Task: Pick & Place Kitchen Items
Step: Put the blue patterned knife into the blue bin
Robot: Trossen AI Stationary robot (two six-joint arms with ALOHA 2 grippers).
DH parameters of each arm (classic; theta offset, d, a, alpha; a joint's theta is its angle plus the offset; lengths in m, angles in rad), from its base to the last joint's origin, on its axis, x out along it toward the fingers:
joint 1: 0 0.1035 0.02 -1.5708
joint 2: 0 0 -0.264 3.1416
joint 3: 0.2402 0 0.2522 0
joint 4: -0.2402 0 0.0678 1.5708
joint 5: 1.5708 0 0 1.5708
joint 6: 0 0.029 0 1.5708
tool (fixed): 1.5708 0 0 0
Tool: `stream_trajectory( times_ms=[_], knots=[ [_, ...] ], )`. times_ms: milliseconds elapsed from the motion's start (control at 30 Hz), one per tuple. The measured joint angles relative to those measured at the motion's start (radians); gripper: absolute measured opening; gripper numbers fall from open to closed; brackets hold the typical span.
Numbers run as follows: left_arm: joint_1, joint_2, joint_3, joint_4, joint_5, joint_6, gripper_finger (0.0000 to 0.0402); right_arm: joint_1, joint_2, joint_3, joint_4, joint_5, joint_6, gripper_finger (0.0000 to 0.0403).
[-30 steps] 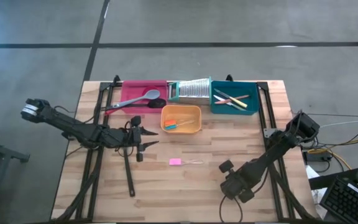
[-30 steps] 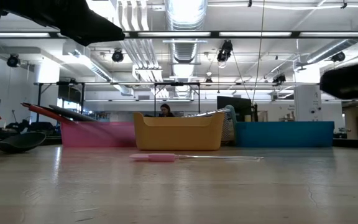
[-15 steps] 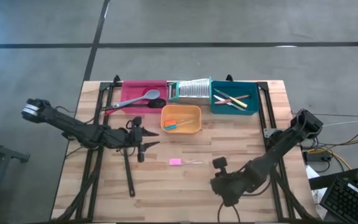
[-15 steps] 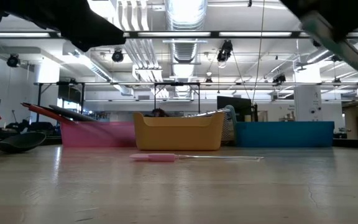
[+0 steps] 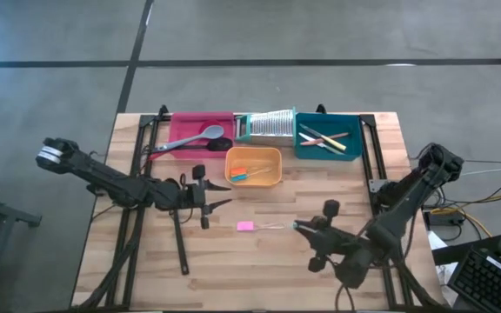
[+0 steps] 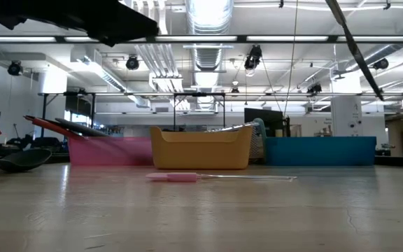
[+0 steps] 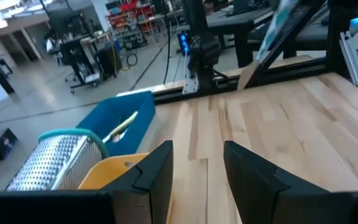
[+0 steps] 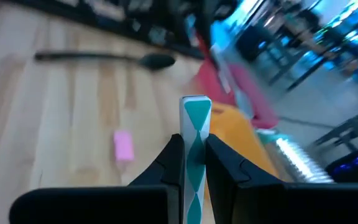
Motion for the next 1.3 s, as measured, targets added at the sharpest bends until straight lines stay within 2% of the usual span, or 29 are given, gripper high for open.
stream_trajectory(
  times_ms=[133,367,667,833,933,1100,1300],
  knots=[
    [0.005,0.057,0.0,0.078,0.0,0.056,0.0147,0.027,-0.02,-0.006,0.076,0.075,-0.054,0.0028],
    [0.015,0.198,0.011,0.313,0.0,0.199,0.0147,0.042,-0.019,-0.013,0.254,0.077,-0.223,0.0028],
    [0.015,0.408,0.203,0.329,0.001,0.316,0.0147,0.042,-0.019,-0.031,0.524,0.095,-0.457,0.0027],
    [0.015,0.516,0.319,0.328,0.011,0.317,0.0147,0.041,-0.021,-0.079,0.704,0.05,-0.612,0.0027],
    [0.015,0.569,0.378,0.328,0.095,0.317,0.0147,0.041,-0.028,-0.106,0.8,0.04,-0.692,0.0027],
    [0.014,0.635,0.462,0.327,0.329,0.34,0.0147,0.04,-0.042,-0.16,0.957,-0.034,-0.784,0.0027],
    [0.015,0.7,0.557,0.327,0.351,0.352,0.0147,0.04,-0.057,-0.218,1.081,-0.057,-0.847,0.0027]
  ],
)
